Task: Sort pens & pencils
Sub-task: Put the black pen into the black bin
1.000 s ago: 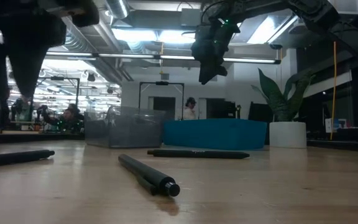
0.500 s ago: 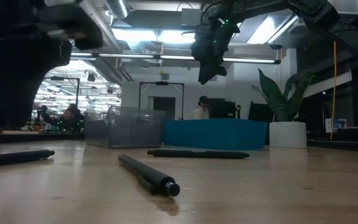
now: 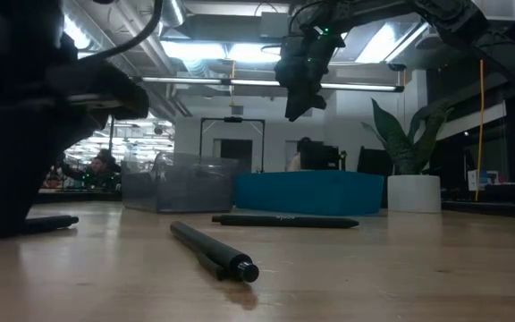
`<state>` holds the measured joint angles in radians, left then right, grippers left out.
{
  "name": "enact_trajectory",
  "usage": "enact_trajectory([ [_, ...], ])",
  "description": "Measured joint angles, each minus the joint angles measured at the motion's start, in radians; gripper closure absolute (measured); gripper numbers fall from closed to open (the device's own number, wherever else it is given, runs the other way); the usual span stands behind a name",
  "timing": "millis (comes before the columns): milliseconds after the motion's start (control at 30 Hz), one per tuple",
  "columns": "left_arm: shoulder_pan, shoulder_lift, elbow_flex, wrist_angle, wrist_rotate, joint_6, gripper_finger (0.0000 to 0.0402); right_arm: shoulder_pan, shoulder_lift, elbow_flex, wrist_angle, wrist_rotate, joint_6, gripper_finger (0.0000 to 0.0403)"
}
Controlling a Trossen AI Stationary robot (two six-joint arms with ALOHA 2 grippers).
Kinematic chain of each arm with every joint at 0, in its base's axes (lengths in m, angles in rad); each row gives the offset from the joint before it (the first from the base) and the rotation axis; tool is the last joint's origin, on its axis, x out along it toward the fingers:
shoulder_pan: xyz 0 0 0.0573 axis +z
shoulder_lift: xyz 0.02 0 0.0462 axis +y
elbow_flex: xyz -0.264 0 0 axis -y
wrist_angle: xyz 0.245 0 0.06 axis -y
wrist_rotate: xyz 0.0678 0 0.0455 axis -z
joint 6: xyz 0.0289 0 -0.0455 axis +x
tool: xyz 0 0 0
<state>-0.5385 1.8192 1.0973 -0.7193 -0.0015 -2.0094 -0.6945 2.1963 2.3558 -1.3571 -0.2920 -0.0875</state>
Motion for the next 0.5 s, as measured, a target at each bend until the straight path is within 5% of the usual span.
enact_trajectory([
  [500,0.0,0.006,-0.021,0.023,0.009,0.005,0.0292,0.0,0.0,0.0,0.006,-0.001,-0.001,0.0313],
])
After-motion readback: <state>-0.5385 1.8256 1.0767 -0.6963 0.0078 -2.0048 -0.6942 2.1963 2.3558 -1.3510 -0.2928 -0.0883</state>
